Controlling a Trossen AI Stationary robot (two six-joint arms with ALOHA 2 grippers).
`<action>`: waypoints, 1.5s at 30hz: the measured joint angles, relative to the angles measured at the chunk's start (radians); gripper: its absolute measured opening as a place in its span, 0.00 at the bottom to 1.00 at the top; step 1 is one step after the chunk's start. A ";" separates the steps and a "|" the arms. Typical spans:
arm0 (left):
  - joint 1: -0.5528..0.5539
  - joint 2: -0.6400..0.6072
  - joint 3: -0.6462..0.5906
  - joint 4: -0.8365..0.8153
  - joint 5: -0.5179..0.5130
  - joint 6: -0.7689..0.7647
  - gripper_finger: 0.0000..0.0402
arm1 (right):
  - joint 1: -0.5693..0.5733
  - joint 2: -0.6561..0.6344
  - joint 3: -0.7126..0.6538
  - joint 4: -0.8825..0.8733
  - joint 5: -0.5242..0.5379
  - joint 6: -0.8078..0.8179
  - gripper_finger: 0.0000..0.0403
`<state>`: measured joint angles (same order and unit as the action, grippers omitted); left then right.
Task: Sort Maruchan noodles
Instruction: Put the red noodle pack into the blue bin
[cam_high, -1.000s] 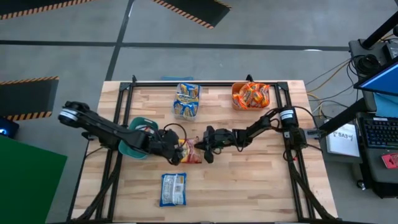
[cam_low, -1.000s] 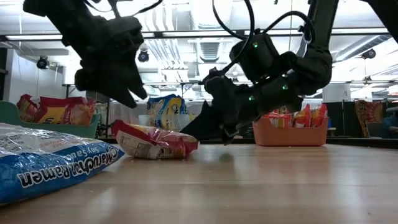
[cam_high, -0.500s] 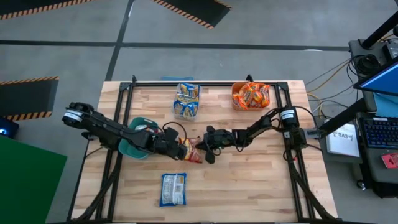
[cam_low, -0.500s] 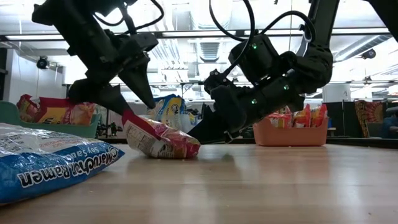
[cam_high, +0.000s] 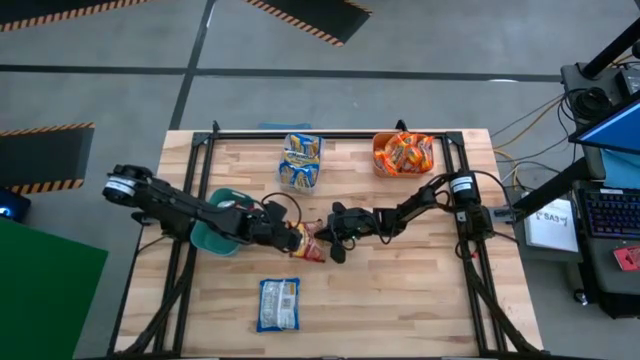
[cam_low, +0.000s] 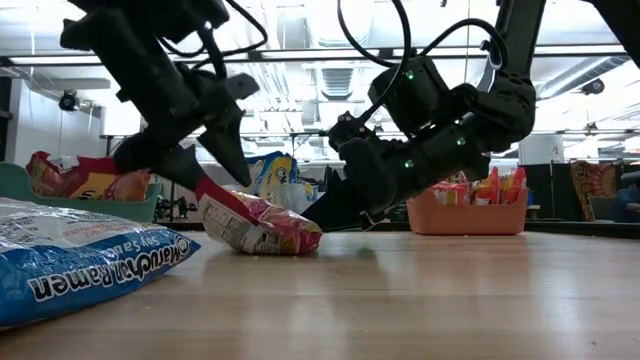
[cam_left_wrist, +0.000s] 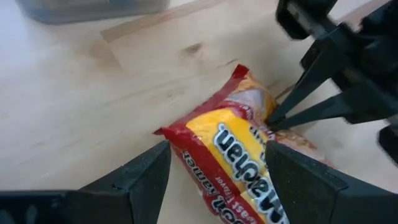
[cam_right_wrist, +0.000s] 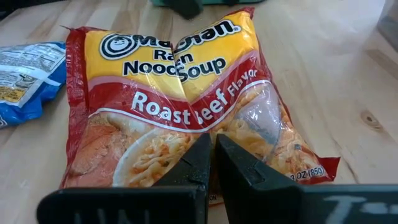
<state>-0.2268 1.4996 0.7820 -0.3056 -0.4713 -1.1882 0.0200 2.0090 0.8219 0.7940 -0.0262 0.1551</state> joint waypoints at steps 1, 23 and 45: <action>0.000 0.009 -0.001 0.003 0.000 0.000 0.61 | 0.000 0.000 0.000 0.002 0.001 0.000 0.04; -0.001 0.156 0.009 0.174 0.028 0.061 0.49 | 0.000 0.002 0.005 0.023 0.000 0.001 0.04; -0.015 0.151 0.048 0.182 0.013 0.244 0.09 | 0.000 -0.379 -0.035 -0.322 0.086 -0.075 0.04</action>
<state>-0.2421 1.6504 0.8300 -0.1241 -0.4587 -0.9441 0.0196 1.6297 0.7869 0.4717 0.0598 0.0805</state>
